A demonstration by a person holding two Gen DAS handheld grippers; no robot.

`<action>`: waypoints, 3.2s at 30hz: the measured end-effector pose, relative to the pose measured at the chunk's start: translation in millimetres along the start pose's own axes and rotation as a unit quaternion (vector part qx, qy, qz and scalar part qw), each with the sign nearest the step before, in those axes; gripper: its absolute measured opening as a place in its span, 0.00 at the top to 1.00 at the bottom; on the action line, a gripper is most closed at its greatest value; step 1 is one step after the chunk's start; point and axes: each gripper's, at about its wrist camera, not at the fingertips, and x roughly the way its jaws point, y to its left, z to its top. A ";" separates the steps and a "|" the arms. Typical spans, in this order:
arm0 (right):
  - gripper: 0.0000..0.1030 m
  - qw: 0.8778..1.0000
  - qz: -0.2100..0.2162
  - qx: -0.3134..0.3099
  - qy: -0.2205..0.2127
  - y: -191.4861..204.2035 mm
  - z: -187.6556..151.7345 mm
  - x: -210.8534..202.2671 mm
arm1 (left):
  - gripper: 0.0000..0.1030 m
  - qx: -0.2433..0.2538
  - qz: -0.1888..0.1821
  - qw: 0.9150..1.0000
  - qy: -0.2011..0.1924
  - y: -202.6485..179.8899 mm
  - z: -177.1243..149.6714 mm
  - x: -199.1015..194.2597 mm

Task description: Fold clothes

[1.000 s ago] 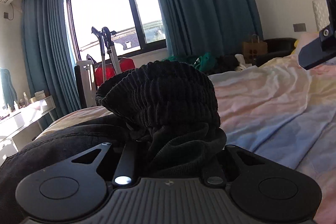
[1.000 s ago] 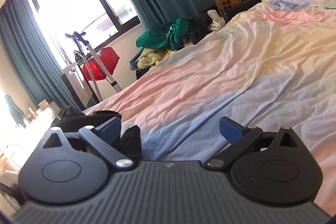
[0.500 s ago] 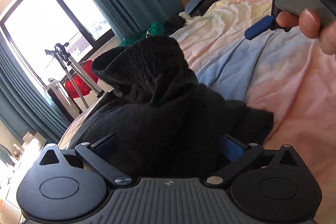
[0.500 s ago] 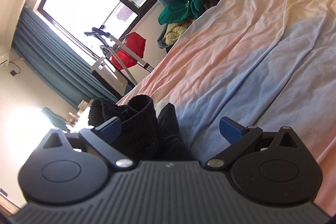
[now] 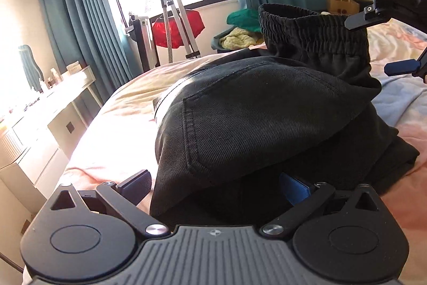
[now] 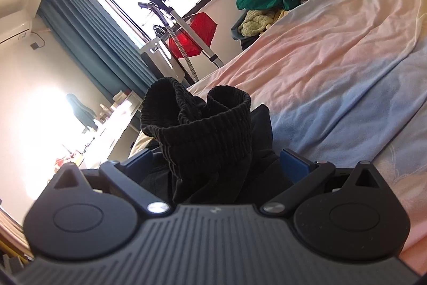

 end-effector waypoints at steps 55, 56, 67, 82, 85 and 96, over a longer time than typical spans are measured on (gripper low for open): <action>0.68 0.985 -0.032 0.154 -0.070 -49.0 -35.4 -23.2 | 0.13 -0.126 -0.059 0.990 -0.005 36.6 -29.7 -53.4; 0.67 0.984 -0.033 0.160 -0.069 -52.5 -37.5 -21.2 | 0.13 -0.128 -0.060 0.990 -0.004 37.6 -28.0 -49.3; 0.16 0.989 -0.020 0.147 -0.029 -51.4 -45.3 -11.7 | 0.12 -0.169 -0.064 0.983 0.014 55.4 -22.8 -15.1; 0.09 0.991 0.027 0.128 0.018 -61.4 -54.0 28.4 | 0.10 -0.305 -0.045 0.950 0.054 120.2 -33.4 24.6; 0.09 0.990 0.037 0.135 0.019 -62.7 -53.2 32.0 | 0.10 -0.303 -0.043 0.950 0.052 122.3 -32.9 27.7; 0.08 0.983 0.121 0.136 0.020 -36.7 -38.1 21.4 | 0.10 -0.396 -0.037 0.913 0.088 153.6 -56.3 45.2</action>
